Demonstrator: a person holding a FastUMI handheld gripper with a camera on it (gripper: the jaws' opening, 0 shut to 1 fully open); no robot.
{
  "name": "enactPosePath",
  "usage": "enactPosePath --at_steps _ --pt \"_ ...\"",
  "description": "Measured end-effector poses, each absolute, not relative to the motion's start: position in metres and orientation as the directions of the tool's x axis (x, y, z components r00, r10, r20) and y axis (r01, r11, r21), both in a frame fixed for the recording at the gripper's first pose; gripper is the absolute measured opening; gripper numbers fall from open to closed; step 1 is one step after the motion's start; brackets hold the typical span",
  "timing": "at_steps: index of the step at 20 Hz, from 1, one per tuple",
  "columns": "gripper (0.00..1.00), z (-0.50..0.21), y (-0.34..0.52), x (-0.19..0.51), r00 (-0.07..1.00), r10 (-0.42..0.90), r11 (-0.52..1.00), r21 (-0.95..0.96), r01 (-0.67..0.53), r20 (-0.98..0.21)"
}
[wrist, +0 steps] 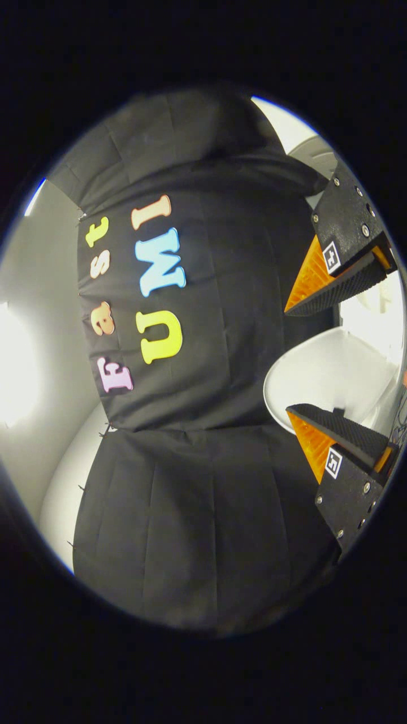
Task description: Open the toilet lid.
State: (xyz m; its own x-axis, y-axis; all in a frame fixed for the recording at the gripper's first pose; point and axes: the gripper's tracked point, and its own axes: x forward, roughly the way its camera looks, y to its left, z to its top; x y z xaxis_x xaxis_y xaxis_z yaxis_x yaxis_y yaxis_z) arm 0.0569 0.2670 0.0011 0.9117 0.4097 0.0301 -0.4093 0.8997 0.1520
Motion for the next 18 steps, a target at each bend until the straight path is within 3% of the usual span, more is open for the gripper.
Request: enactPosePath --at_steps 7,12,18 --pt "0.96 0.018 0.172 0.052 0.936 0.342 0.922 0.163 -0.350 0.078" --pt "0.95 -0.007 0.096 0.044 0.967 0.253 0.955 0.149 -0.255 0.035" --pt "0.95 -0.045 0.005 0.034 0.998 0.043 0.987 0.155 -0.037 -0.037"
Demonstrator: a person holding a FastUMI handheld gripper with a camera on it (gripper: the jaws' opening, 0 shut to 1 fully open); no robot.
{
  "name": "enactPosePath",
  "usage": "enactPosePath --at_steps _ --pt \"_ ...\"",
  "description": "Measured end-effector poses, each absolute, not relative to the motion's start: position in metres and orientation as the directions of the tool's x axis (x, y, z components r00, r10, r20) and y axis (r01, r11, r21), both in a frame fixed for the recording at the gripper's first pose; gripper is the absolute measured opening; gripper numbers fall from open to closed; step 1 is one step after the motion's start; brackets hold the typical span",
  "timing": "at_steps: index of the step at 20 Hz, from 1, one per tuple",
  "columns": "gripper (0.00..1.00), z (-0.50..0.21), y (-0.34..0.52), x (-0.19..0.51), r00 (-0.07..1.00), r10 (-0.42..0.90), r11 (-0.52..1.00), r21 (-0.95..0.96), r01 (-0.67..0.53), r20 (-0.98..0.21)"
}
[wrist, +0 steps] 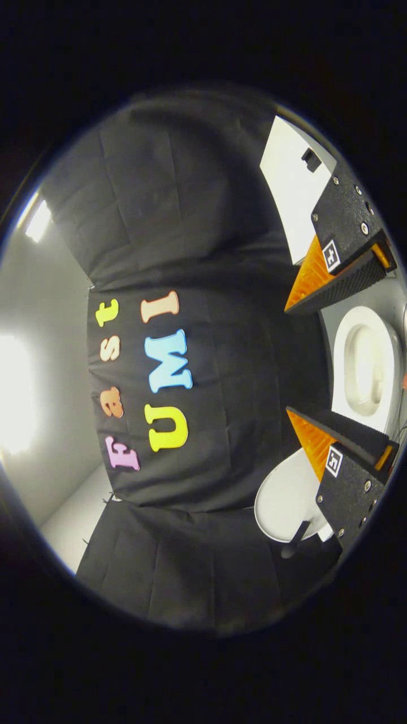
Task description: Open the toilet lid.
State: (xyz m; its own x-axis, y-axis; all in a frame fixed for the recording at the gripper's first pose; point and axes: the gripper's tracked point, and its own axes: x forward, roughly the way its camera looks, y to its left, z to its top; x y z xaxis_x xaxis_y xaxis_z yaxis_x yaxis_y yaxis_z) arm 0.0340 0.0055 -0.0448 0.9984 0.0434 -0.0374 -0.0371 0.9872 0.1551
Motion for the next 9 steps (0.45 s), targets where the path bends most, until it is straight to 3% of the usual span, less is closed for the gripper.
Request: enactPosePath --at_steps 2,9 --pt "0.95 -0.054 -0.027 0.033 0.995 -0.051 0.985 0.162 0.064 -0.081" --pt "0.96 -0.048 -0.060 0.018 0.995 -0.085 0.985 0.150 0.091 -0.044"
